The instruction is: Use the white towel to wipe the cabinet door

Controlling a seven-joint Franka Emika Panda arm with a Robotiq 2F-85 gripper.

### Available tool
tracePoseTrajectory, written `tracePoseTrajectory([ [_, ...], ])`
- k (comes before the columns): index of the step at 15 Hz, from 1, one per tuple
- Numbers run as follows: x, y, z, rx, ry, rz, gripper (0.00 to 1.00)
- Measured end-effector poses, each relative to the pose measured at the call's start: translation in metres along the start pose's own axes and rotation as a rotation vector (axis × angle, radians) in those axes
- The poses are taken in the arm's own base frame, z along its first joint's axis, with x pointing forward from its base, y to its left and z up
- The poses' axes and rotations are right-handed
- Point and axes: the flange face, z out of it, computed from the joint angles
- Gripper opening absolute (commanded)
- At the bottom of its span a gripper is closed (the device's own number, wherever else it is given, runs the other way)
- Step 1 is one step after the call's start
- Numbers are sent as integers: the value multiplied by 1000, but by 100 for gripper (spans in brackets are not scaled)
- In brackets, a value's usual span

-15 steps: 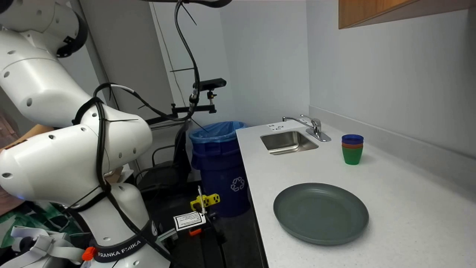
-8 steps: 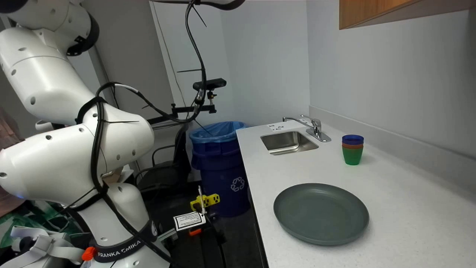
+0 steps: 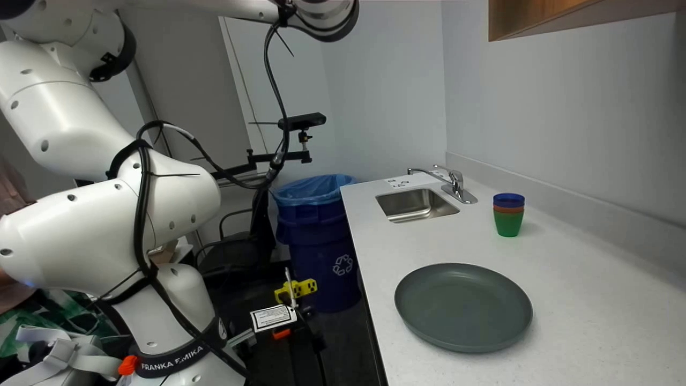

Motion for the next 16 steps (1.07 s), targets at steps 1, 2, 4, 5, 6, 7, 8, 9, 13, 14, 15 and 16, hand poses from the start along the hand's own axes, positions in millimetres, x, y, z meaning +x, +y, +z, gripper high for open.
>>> tracePoseTrajectory([
  [1,-12,9,1,-15,-22,1,2],
  [2,-24,18,3,-32,-47,2,2],
  [4,-47,36,7,-66,-96,5,2],
  [5,-59,46,9,-83,-122,8,2],
  [6,-69,55,11,-99,-147,11,2],
  [7,-80,63,13,-115,-173,14,2],
  [8,-90,72,15,-133,-203,16,2],
  [9,-99,79,18,-153,-241,19,2],
  [13,-125,99,30,-232,-472,32,2],
  [14,-128,101,31,-243,-533,26,2],
  [15,-126,102,30,-250,-582,18,2],
  [16,-121,101,28,-252,-618,7,2],
])
